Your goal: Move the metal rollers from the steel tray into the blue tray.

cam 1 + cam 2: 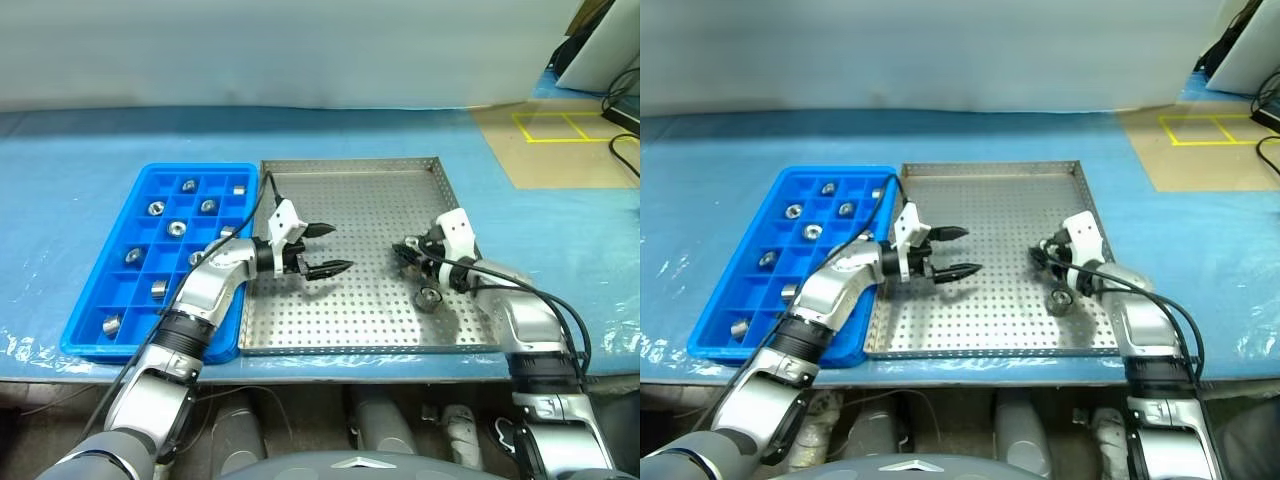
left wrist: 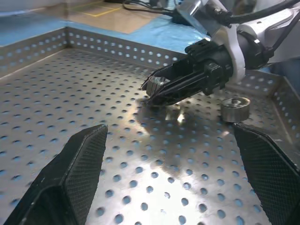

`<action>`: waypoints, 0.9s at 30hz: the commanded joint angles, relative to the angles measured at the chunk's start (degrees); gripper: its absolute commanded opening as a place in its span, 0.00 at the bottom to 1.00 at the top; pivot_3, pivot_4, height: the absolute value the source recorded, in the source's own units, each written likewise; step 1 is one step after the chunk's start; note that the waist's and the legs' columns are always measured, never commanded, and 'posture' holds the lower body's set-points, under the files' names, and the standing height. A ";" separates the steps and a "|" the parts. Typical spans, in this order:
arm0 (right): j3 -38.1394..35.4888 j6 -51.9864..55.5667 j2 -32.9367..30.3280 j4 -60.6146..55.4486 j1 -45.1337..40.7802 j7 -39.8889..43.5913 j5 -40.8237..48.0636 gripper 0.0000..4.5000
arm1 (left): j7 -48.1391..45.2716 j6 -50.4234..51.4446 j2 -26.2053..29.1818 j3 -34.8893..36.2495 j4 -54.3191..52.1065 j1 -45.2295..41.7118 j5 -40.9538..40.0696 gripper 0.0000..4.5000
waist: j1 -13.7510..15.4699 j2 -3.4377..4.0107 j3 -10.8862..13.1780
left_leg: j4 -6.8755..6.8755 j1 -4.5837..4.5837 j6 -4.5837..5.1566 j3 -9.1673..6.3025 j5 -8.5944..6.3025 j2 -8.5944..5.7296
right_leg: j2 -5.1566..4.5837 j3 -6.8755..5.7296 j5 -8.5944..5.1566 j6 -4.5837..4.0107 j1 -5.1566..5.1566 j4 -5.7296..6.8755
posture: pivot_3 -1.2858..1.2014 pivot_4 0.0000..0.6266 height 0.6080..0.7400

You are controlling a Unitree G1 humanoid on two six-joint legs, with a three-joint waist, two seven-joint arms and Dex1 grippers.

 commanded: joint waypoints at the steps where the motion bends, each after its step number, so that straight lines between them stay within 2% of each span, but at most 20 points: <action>1: 3.33 -6.95 3.44 4.52 -7.41 3.74 1.02 0.37 | 3.48 1.91 2.97 4.23 -8.01 4.65 -0.95 1.00 | 0.33 0.01 0.01 | -0.04 0.01 -0.04 0.00 -0.01 0.04 | -0.01 -0.01 0.00 0.00 -0.02 0.00 | 0.44 0.24 1.00; 8: 10.17 -16.14 13.58 20.71 -21.26 13.87 0.77 0.37 | 12.82 7.15 7.29 12.75 -25.07 19.28 -2.64 1.00 | 4.72 0.03 0.01 | -0.51 -0.03 -0.20 -0.03 0.02 0.08 | -0.03 -0.17 -0.07 -0.13 -0.15 -0.11 | 0.57 0.24 1.00; 15: 14.55 -23.75 22.11 32.61 -29.34 24.60 0.72 0.37 | 22.60 11.26 6.66 19.14 -42.21 36.08 -3.88 1.00 | 10.61 0.05 0.03 | -0.95 -0.31 -0.31 -0.32 0.07 0.15 | -0.12 -0.95 -0.25 -0.41 -0.17 -0.37 | 0.67 0.24 1.00; 20: 17.76 -26.80 25.78 36.58 -31.04 31.94 -0.62 0.37 | 27.12 12.16 5.43 21.52 -48.96 44.61 -4.26 1.00 | 13.61 0.05 0.04 | -0.96 -0.45 -0.35 -0.52 0.09 0.16 | -0.19 -1.13 -0.32 -0.42 -0.13 -0.37 | 0.71 0.24 1.00; 27: 26.47 -31.83 26.28 36.03 -27.32 39.26 -6.12 0.37 | 30.06 12.05 5.08 23.52 -52.48 50.78 -4.89 1.00 | 16.21 0.06 0.04 | -1.10 -0.40 -0.48 -0.73 0.15 0.14 | -0.20 -1.18 -0.40 -0.29 -0.13 -0.30 | 0.73 0.24 1.00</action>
